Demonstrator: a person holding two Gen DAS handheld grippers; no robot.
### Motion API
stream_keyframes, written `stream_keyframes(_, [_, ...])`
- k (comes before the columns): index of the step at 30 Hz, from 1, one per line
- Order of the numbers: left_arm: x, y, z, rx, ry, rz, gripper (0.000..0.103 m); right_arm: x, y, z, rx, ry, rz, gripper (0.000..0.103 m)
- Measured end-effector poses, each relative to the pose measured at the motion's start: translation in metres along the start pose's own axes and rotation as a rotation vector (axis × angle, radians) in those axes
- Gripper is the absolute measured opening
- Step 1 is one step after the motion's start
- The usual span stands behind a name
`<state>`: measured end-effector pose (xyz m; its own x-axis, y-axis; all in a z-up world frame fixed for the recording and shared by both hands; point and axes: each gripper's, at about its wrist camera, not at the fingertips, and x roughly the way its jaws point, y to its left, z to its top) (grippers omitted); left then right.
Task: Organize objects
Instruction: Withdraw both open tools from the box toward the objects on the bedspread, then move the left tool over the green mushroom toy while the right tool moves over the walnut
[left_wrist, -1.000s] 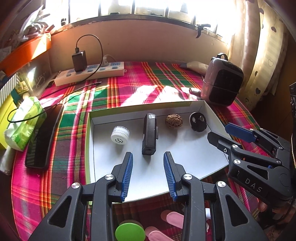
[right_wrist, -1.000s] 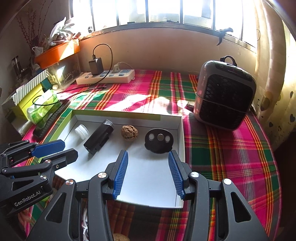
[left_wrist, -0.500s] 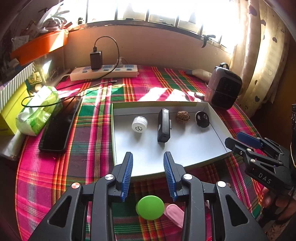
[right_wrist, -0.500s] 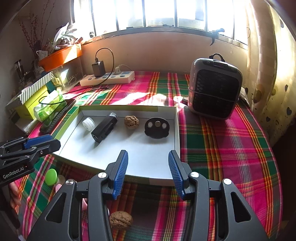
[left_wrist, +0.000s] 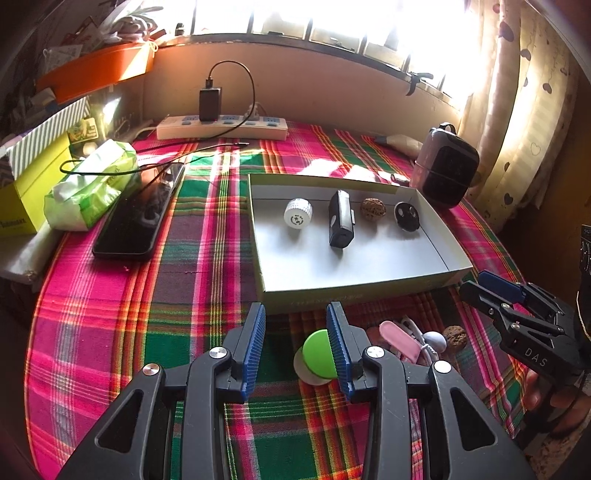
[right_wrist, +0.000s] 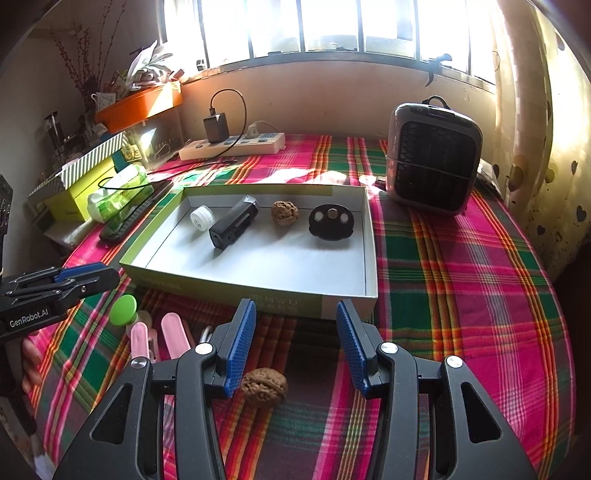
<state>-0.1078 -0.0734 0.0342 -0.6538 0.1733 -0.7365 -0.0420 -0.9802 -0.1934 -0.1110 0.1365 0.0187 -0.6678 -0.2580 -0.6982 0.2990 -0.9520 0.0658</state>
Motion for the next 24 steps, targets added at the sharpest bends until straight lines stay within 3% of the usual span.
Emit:
stream_keyframes(12, [-0.003,0.008,-0.023,-0.016,0.019,-0.024,0.034,-0.002,0.004,-0.025,0.006,0.035,0.012,0.052])
stream_keyframes(24, [-0.004,0.007,-0.026,-0.019,0.021,-0.047,0.035,0.007,0.009,-0.034,-0.013,0.070,0.010,0.052])
